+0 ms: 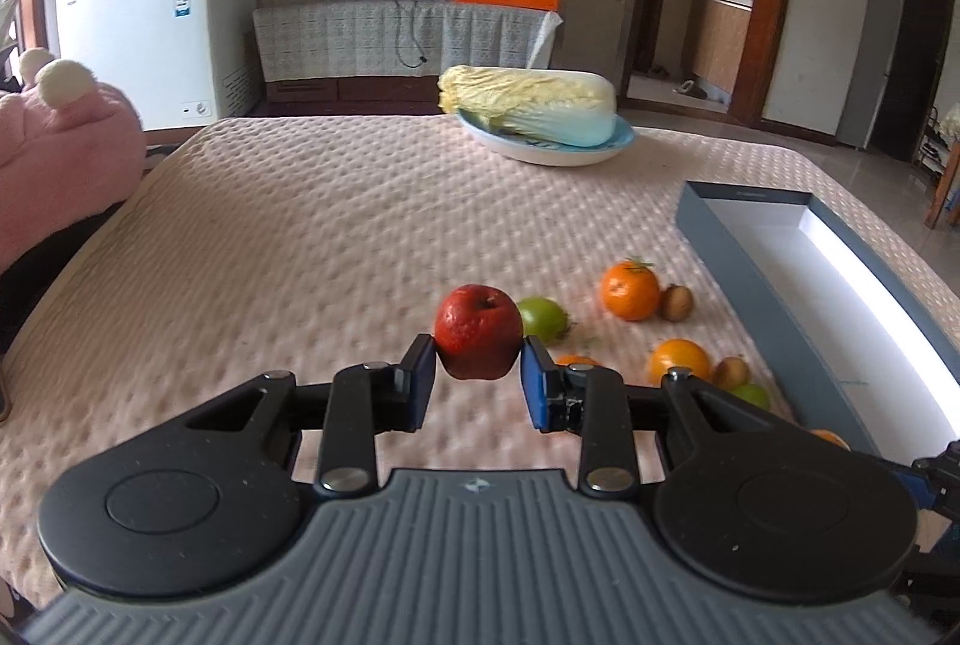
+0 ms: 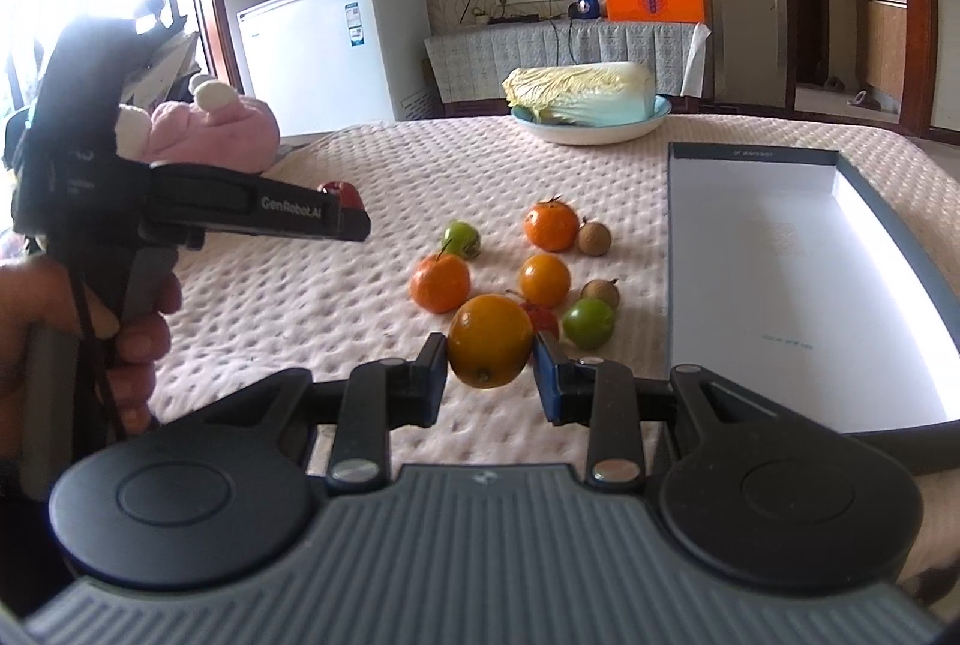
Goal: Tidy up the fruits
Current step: 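Carry the held apple and orange over the gray box with both tools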
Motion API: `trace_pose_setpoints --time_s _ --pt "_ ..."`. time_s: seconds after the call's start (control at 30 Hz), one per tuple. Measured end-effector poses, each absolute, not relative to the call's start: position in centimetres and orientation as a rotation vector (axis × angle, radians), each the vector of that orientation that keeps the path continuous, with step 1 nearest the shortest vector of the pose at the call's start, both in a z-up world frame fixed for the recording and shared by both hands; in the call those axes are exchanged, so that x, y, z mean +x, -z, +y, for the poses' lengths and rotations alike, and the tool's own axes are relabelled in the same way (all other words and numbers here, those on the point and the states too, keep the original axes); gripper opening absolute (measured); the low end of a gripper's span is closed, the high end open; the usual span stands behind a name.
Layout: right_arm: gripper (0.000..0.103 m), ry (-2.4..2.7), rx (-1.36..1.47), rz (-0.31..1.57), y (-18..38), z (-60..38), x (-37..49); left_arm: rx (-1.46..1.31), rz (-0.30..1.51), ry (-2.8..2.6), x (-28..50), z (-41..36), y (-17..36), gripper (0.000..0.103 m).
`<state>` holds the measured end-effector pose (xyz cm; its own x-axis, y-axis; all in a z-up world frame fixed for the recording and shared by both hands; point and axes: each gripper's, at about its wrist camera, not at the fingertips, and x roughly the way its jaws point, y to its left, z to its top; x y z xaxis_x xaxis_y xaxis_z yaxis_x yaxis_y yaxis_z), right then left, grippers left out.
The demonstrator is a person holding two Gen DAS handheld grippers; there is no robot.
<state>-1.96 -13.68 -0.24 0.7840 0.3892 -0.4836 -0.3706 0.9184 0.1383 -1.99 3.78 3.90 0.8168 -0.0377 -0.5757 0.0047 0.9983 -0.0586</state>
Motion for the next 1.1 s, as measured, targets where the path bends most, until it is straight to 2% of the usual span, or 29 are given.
trace_pose_setpoints --time_s 0.77,1.1 --pt "0.034 -0.223 0.034 0.462 -1.5 -22.0 1.5 -0.02 0.595 0.163 -0.7 -4.2 -4.5 0.036" --pt "0.034 -0.196 0.061 0.501 -1.0 -23.8 1.0 -0.022 0.592 0.23 0.9 -8.1 -4.3 0.036"
